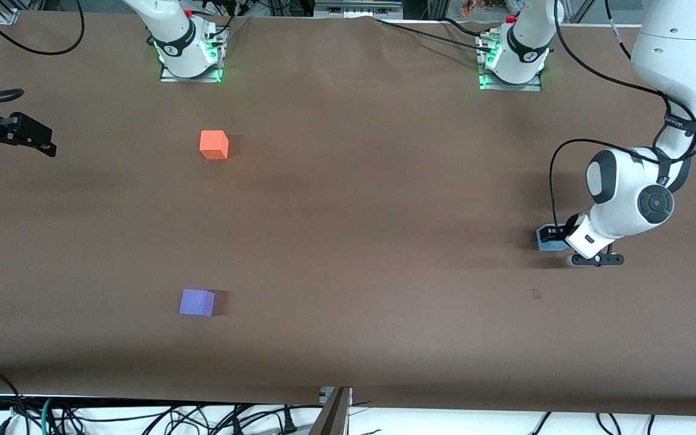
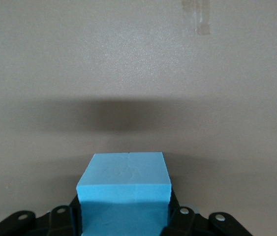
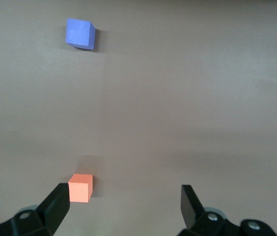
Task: Place blue block between orange and purple blocks
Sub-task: 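Close the left gripper on the light blue cube, then carry the light blue cube toward the table middle and lower it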
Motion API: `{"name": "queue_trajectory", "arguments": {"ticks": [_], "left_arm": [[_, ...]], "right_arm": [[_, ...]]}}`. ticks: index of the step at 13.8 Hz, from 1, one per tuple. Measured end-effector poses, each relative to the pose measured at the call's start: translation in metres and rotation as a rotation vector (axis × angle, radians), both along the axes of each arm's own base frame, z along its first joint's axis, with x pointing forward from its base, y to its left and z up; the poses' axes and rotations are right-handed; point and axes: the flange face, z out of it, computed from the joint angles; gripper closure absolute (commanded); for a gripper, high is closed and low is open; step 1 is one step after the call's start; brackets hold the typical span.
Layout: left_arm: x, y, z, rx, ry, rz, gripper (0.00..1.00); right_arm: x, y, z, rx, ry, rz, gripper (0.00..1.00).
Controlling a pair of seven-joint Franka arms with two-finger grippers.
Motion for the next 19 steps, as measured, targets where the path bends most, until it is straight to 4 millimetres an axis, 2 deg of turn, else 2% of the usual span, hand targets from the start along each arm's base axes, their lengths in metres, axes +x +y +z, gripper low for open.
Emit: {"name": "queue_trajectory", "arguments": {"ticks": [1,3,4,5,7,9,11,13,16,19], "left_arm": [[0.0,0.0,0.0,0.0,0.0,-0.001,0.97],[0.001,-0.006,0.0,-0.004,-0.002,-0.01,1.0],[0.002,-0.019,0.001,-0.014,-0.005,-0.023,1.0],[0.006,-0.041,0.005,-0.029,-0.013,-0.026,1.0],[0.014,-0.1,0.018,-0.053,-0.038,-0.028,1.0],[0.017,-0.169,0.033,-0.064,-0.067,-0.077,1.0],[0.01,-0.242,0.046,-0.071,-0.085,-0.059,1.0],[-0.006,-0.318,0.053,-0.081,-0.092,-0.014,1.0],[-0.029,-0.432,0.053,-0.118,-0.1,0.066,1.0],[-0.047,-0.523,0.033,-0.155,-0.101,0.118,0.9]], "right_arm": [[0.0,0.0,0.0,0.0,0.0,0.0,0.0],[0.0,-0.001,0.0,0.001,0.0,-0.002,0.0],[0.0,-0.001,0.0,0.002,0.0,-0.003,0.0],[0.0,-0.002,0.0,0.004,0.0,-0.004,0.0],[0.0,-0.002,0.0,0.006,0.0,-0.004,0.0],[0.0,-0.002,0.0,0.008,0.0,-0.005,0.0],[0.0,-0.002,-0.001,0.009,0.002,-0.005,0.0],[0.002,-0.001,-0.004,0.01,0.007,-0.004,0.0],[0.005,-0.001,-0.011,0.012,0.017,-0.004,0.0],[0.015,-0.001,-0.026,0.013,0.026,-0.004,0.0]]}}
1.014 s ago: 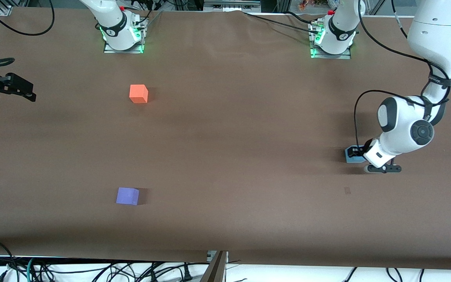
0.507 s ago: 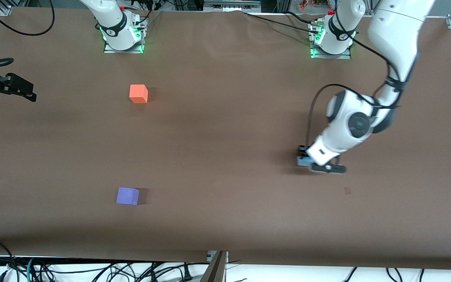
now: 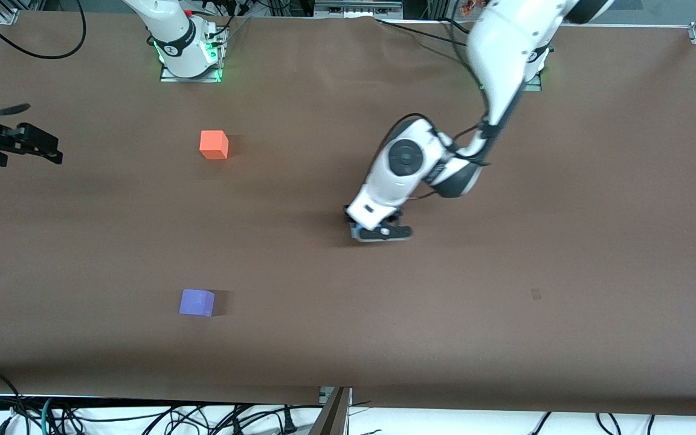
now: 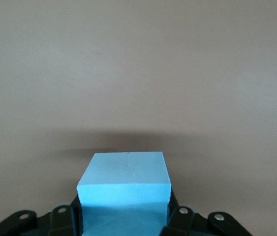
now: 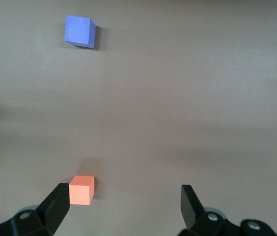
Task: Place blue block between orange and purple blocks
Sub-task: 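Carry the light blue cube toward the table middle and lower it, then open the left gripper and withdraw while the right gripper approaches the cube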
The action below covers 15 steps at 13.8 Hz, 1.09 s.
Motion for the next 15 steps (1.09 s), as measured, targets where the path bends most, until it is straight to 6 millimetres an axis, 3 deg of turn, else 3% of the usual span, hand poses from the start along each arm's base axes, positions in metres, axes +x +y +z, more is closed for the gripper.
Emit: {"name": "queue_trajectory", "arguments": {"ticks": [1,2,4,5,6,8,10,13,15], "left_arm": [[-0.007,-0.022,-0.012,0.003,0.001,0.027,0.87],[-0.012,-0.039,-0.021,0.004,-0.001,0.055,0.77],[-0.011,-0.057,-0.027,-0.009,-0.014,0.08,0.51],[-0.007,-0.059,-0.024,-0.019,-0.022,0.085,0.15],[-0.002,-0.058,-0.022,-0.022,-0.03,0.09,0.0],[0.005,-0.055,-0.016,-0.022,-0.047,0.096,0.0],[0.018,-0.045,-0.003,0.021,-0.064,0.091,0.0],[0.045,-0.015,0.049,0.057,-0.057,0.13,0.0],[0.071,0.029,0.088,0.081,-0.036,0.19,0.0]], "right_arm": [[0.005,0.0,-0.007,0.0,-0.001,0.0,0.0],[0.011,-0.001,-0.016,0.0,0.0,0.0,0.0],[0.021,-0.001,-0.044,0.0,0.042,0.0,0.0],[0.026,0.0,-0.06,0.001,0.067,0.001,0.0],[0.031,0.003,-0.077,0.006,0.089,0.005,0.0],[0.041,0.027,-0.108,0.045,0.114,0.023,0.0],[0.049,0.071,-0.126,0.048,0.104,0.008,0.0],[0.051,0.146,-0.155,0.039,0.092,0.039,0.0],[0.052,0.193,-0.18,0.042,0.069,0.097,0.0]]}}
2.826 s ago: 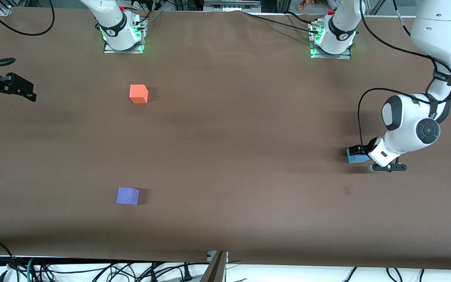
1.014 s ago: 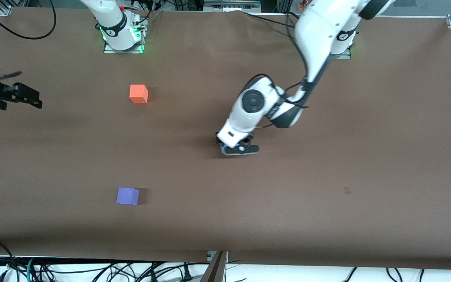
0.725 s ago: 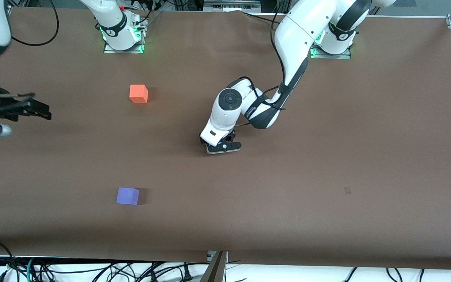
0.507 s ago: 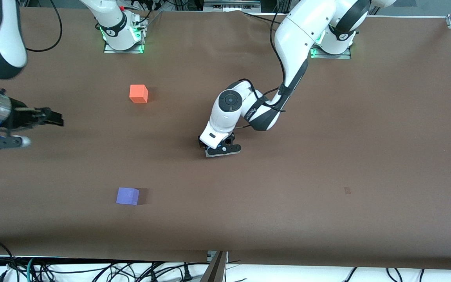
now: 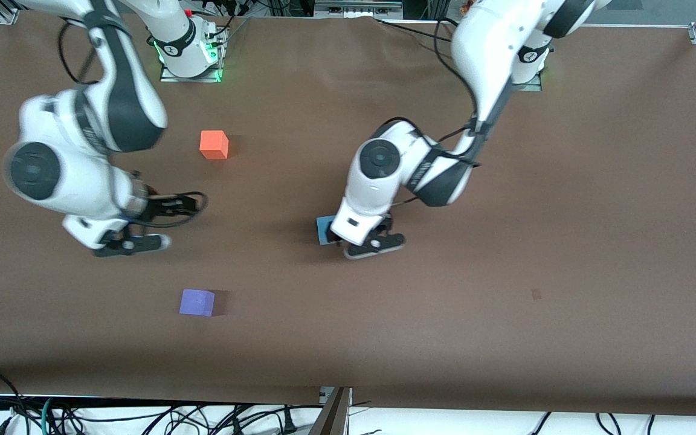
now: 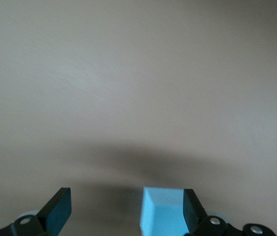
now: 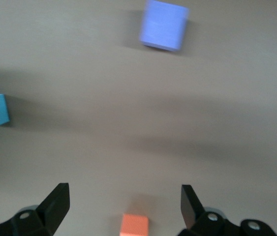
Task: Place blue block between orange and purple blocks
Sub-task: 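Open the left gripper and withdraw while the right gripper approaches the cube, then grasp the blue cube with the right gripper while the left gripper retreats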
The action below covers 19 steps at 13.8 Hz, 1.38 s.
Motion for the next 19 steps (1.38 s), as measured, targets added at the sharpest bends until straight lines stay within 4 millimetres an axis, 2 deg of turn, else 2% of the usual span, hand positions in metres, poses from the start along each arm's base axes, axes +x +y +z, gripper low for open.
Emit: {"name": "queue_trajectory", "arguments": {"ticks": [3,5,8,10,13,16,18,19], "left_arm": [[0.033,0.076,0.049,0.024,0.041,0.048,0.0],[0.034,0.103,0.088,0.04,0.06,0.023,0.0],[0.012,0.137,0.161,0.095,0.119,-0.046,0.0],[-0.002,0.183,0.211,0.124,0.156,-0.052,0.0],[-0.027,0.265,0.262,0.142,0.159,-0.05,0.0],[-0.058,0.355,0.285,0.155,0.161,-0.068,0.0],[-0.07,0.409,0.28,0.153,0.164,-0.052,0.0],[-0.071,0.424,0.271,0.151,0.157,-0.049,0.0]], "right_arm": [[-0.008,0.073,-0.042,-0.007,-0.029,-0.05,0.0],[-0.014,0.114,-0.066,0.004,-0.067,-0.083,0.0],[-0.032,0.165,-0.09,0.013,-0.083,-0.085,0.0],[-0.043,0.197,-0.099,0.031,-0.113,-0.109,0.0],[-0.051,0.235,-0.108,0.06,-0.149,-0.156,0.0],[-0.053,0.255,-0.134,0.08,-0.17,-0.18,0.0],[-0.056,0.264,-0.156,0.088,-0.177,-0.184,0.0],[-0.058,0.269,-0.166,0.091,-0.181,-0.181,0.0]]}}
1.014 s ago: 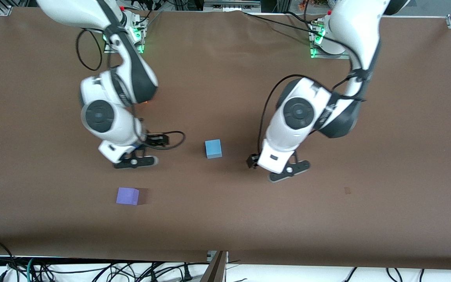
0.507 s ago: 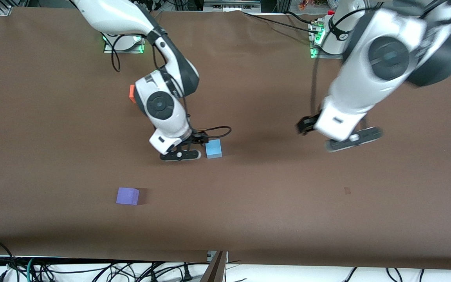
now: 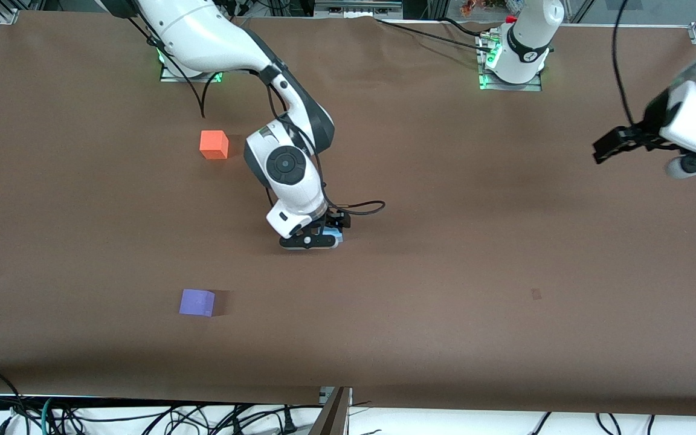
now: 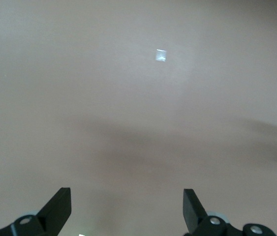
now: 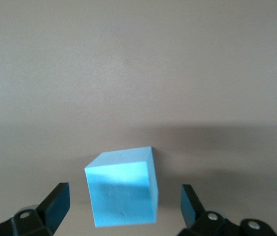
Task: Place blue block between orange and purple blocks
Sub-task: 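Grasp the blue cube with the right gripper while the left gripper retreats, then move the blue cube with the right gripper between orange and purple cubes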
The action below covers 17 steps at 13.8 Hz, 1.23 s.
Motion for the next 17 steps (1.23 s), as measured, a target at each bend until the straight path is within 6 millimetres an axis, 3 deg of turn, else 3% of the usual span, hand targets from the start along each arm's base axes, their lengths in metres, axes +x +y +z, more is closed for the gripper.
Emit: {"name": "queue_trajectory", "arguments": {"ticks": [2,5,6,7,8,9,11,13,17], "left_arm": [[0.004,0.01,-0.03,-0.003,-0.015,-0.018,0.0],[0.003,0.003,-0.066,-0.004,-0.012,-0.037,0.0],[0.003,0.001,-0.069,-0.004,-0.011,-0.041,0.0],[0.003,-0.001,-0.068,-0.004,-0.013,-0.044,0.0],[0.003,-0.002,-0.068,-0.004,-0.013,-0.045,0.0],[0.003,-0.002,-0.068,-0.004,-0.014,-0.046,0.0],[0.005,-0.002,-0.064,-0.004,-0.029,-0.047,0.0],[0.01,-0.002,-0.047,-0.006,-0.067,-0.047,0.0],[0.012,-0.002,0.009,-0.007,-0.094,-0.042,0.0]], "right_arm": [[-0.002,0.004,-0.015,0.004,-0.005,0.003,0.0],[-0.005,0.007,-0.024,-0.001,0.001,0.009,0.0],[-0.007,0.008,-0.027,-0.004,0.005,0.012,0.16],[-0.008,0.009,-0.03,-0.006,0.008,0.014,0.52],[-0.009,0.01,-0.033,-0.008,0.01,0.015,0.74],[-0.01,0.011,-0.033,-0.009,0.011,0.016,0.84],[-0.008,0.012,-0.03,-0.005,0.005,0.017,0.86],[0.0,0.007,-0.016,-0.012,0.001,0.007,0.86],[0.04,-0.051,0.052,-0.033,-0.005,-0.038,0.86]]}}
